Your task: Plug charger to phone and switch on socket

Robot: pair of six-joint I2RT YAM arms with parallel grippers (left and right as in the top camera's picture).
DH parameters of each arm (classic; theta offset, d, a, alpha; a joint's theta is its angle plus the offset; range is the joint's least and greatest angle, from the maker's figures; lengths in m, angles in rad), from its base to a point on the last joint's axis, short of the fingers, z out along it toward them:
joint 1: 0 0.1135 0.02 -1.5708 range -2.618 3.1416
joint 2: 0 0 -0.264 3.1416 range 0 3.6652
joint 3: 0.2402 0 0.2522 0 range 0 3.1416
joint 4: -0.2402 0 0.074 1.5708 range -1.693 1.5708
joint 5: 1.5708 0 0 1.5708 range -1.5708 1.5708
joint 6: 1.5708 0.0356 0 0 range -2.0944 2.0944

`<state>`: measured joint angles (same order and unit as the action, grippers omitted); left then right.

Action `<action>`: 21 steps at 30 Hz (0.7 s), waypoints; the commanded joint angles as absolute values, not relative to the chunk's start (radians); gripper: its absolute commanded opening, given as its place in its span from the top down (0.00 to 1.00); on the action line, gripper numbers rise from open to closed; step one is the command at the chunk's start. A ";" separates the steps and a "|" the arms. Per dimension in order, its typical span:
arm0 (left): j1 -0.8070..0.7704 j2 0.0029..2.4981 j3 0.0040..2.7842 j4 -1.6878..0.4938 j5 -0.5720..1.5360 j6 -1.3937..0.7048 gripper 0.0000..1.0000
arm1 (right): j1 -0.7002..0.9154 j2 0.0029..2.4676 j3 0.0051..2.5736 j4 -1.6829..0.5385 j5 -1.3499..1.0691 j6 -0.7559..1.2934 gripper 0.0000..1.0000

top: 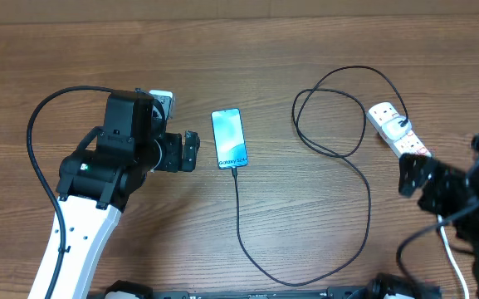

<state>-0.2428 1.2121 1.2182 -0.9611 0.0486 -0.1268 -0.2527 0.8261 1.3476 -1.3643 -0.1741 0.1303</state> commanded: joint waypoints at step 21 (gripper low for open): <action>-0.252 1.216 1.219 -0.961 0.052 -0.112 0.00 | -0.248 0.801 1.336 -1.525 -0.247 0.131 0.00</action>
<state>-0.2428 1.2121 1.2182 -0.9611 0.0486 -0.1268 -0.2527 0.8021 1.3388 -1.5303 -0.2470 0.1303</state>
